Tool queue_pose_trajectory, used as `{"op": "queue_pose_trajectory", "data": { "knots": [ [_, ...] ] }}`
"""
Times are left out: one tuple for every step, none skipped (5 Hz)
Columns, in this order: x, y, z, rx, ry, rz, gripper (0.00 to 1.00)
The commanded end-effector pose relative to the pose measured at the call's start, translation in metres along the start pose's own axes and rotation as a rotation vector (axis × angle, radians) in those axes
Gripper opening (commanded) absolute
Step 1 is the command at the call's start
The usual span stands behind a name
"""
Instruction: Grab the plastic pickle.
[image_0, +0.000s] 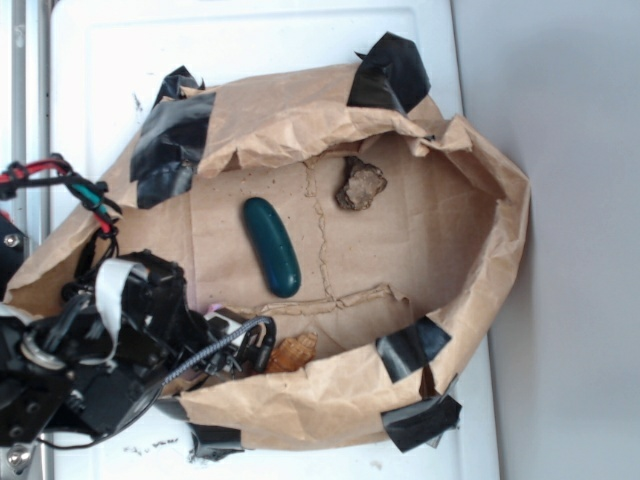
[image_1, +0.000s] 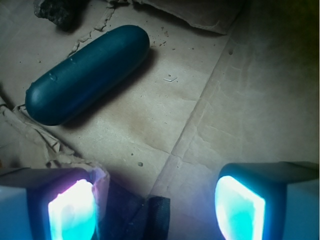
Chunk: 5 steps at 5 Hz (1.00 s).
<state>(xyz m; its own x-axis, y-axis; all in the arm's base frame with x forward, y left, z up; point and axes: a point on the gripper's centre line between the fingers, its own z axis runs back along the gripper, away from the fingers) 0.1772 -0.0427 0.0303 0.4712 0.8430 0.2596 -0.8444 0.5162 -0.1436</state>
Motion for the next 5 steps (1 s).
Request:
{"op": "queue_pose_trajectory", "data": {
  "knots": [
    [-0.008, 0.005, 0.004, -0.013, 0.005, 0.041, 1.00],
    [-0.008, 0.005, 0.004, -0.013, 0.005, 0.041, 1.00],
    [-0.008, 0.005, 0.004, -0.013, 0.005, 0.041, 1.00],
    [0.015, 0.021, 0.011, -0.103, 0.216, 0.045, 1.00],
    [0.042, 0.002, 0.024, -0.148, 0.237, 0.145, 1.00]
  ]
}}
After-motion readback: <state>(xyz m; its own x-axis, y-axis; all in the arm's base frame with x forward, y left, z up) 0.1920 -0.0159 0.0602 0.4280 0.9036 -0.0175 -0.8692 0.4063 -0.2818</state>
